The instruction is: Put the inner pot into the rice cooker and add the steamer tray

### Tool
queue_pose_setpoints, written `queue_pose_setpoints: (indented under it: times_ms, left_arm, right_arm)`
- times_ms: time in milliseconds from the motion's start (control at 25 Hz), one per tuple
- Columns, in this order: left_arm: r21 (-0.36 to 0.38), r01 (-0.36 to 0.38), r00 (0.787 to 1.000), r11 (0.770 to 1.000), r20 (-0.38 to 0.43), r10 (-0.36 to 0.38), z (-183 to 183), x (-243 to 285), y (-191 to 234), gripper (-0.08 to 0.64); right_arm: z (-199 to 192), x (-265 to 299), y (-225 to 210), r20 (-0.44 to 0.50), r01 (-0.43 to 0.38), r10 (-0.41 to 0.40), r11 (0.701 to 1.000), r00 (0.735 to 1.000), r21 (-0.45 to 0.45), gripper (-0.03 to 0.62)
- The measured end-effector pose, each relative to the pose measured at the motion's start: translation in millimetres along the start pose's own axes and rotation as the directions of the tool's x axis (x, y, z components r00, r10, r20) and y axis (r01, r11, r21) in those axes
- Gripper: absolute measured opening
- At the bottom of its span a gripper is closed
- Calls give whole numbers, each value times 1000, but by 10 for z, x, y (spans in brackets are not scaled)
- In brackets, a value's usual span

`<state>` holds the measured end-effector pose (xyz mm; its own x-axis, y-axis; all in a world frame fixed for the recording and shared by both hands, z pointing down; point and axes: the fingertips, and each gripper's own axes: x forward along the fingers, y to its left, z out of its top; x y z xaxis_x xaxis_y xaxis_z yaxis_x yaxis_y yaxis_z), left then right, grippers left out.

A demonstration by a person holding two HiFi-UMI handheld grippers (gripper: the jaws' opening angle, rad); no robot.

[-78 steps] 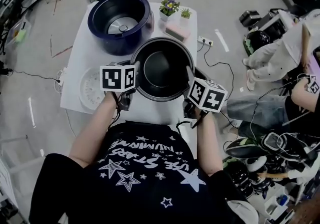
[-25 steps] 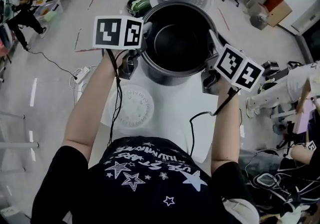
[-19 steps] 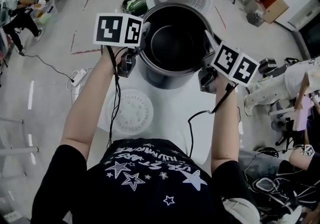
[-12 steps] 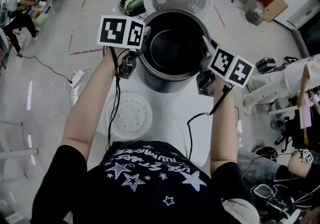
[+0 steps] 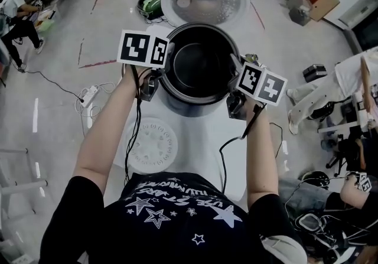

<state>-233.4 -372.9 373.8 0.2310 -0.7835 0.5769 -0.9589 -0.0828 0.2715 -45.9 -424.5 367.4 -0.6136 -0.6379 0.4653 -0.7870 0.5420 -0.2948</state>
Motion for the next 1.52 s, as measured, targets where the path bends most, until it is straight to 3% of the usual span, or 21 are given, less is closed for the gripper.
queue_pose_setpoints:
  times_ms: [440, 600, 760, 960, 1160, 1280, 1400, 1520]
  left_arm:
    - [1, 17, 998, 1000, -60, -17, -220, 260, 113, 61]
    - [78, -8, 996, 997, -92, 15, -272, 370, 137, 66]
    - [212, -58, 987, 976, -135, 88, -307, 459, 152, 75]
    - [298, -90, 979, 950, -151, 140, -315, 546, 168, 83]
    - [364, -104, 980, 926, -122, 158, -291, 567, 210, 90]
    - [435, -117, 982, 893, -85, 170, -250, 580, 186, 100]
    - [490, -134, 981, 862, -57, 185, -268, 580, 176, 104]
    - [489, -131, 984, 862, -40, 172, -266, 551, 170, 146]
  right_arm:
    - [-330, 240, -101, -100, 26, -38, 992, 994, -123, 83]
    - [-419, 319, -155, -126, 20, -37, 991, 991, -133, 85]
    - [-443, 364, -197, -146, 40, -66, 984, 987, -175, 89]
    - [-463, 417, -245, -172, 66, -107, 971, 979, -232, 103]
    - [-487, 452, -220, -179, 88, -145, 953, 973, -291, 118]
    - [-501, 472, -235, -171, 75, -136, 945, 976, -320, 133]
    - [-520, 466, -215, -150, 53, -105, 946, 983, -320, 187]
    - [-513, 423, -193, -124, 55, -96, 953, 988, -299, 248]
